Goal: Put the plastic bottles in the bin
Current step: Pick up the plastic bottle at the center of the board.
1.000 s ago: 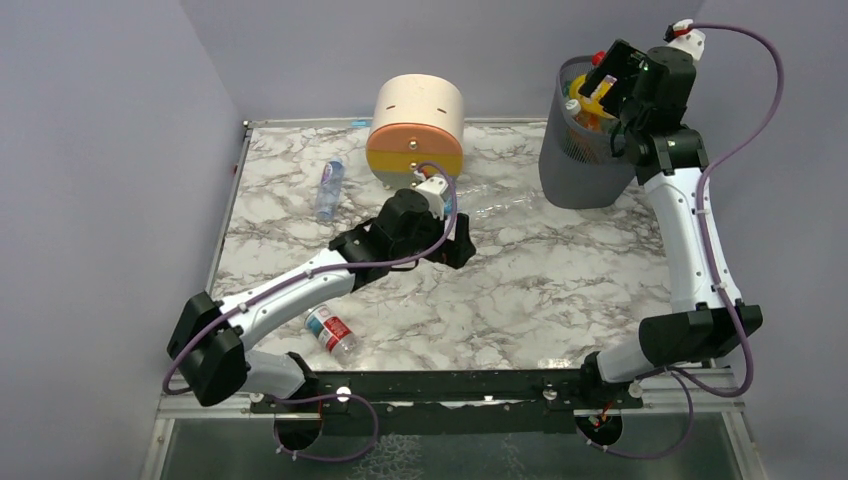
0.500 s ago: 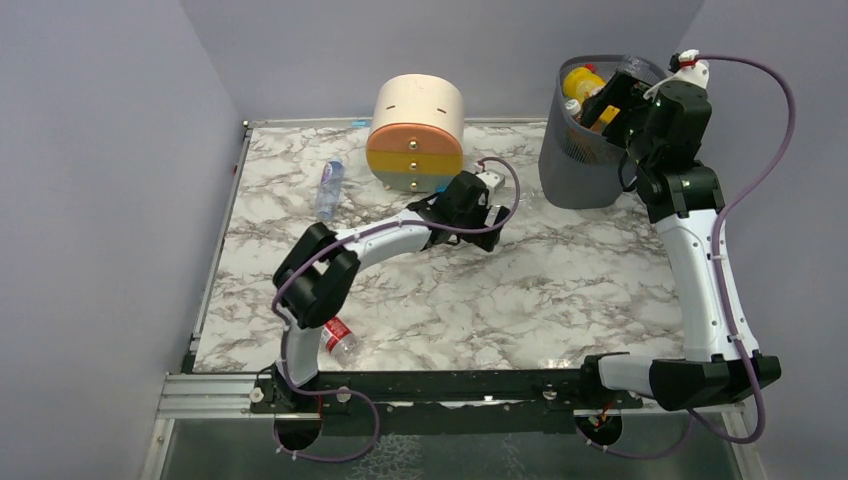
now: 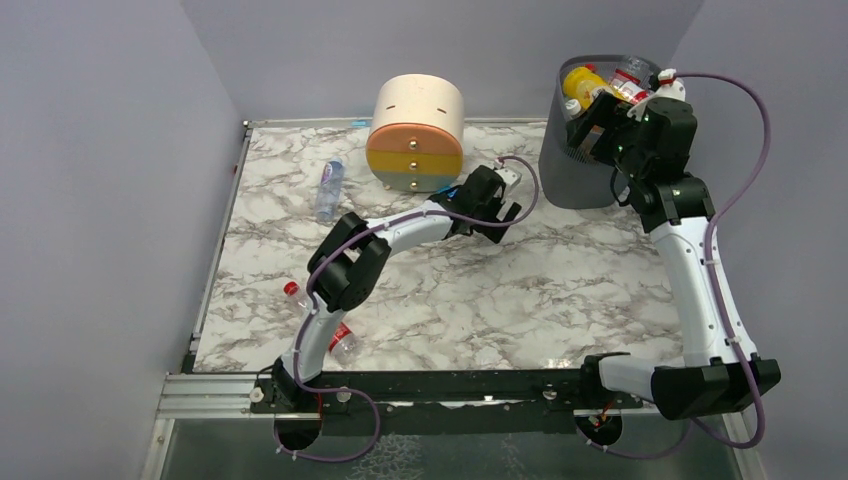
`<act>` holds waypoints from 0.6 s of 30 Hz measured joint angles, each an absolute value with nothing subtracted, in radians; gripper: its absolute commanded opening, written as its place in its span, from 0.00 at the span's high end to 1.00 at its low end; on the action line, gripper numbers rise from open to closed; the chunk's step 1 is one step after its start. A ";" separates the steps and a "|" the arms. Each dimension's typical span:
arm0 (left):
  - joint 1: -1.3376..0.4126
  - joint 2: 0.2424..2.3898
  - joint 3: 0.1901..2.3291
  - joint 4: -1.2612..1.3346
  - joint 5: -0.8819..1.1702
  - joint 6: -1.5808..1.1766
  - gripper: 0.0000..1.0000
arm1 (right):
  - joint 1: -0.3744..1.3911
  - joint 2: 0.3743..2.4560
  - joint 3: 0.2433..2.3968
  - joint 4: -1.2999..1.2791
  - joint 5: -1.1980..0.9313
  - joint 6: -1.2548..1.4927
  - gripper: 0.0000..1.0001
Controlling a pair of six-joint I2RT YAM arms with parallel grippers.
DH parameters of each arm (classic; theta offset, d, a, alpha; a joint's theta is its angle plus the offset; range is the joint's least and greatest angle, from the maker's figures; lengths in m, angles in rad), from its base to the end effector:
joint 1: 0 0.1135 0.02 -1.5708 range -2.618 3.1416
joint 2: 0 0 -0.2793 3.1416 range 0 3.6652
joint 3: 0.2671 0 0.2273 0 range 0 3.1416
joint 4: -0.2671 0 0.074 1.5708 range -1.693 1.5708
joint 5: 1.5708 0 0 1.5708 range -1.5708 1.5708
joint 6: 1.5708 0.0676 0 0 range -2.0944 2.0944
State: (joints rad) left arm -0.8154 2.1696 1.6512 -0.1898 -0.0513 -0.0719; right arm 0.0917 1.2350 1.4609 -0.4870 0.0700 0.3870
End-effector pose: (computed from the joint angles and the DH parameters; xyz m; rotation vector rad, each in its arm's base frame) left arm 0.3488 -0.3653 0.1956 0.8140 2.1629 -0.4029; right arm 0.2642 0.0195 0.4483 0.3195 1.8119 0.2722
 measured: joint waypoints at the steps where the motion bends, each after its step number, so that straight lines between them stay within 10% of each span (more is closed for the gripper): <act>1: -0.815 2.178 1.664 -0.192 -0.054 -0.064 0.03 | 0.092 1.233 1.454 -0.487 0.064 0.388 0.00; 18: -0.814 2.108 1.729 -0.181 0.006 0.020 0.03 | 0.092 1.197 1.401 -0.474 0.000 0.416 0.01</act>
State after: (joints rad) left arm -0.8143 2.1078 1.7290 -0.1810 0.0059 0.0204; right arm 0.0917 1.1969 1.4006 -0.4740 -0.0002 0.4160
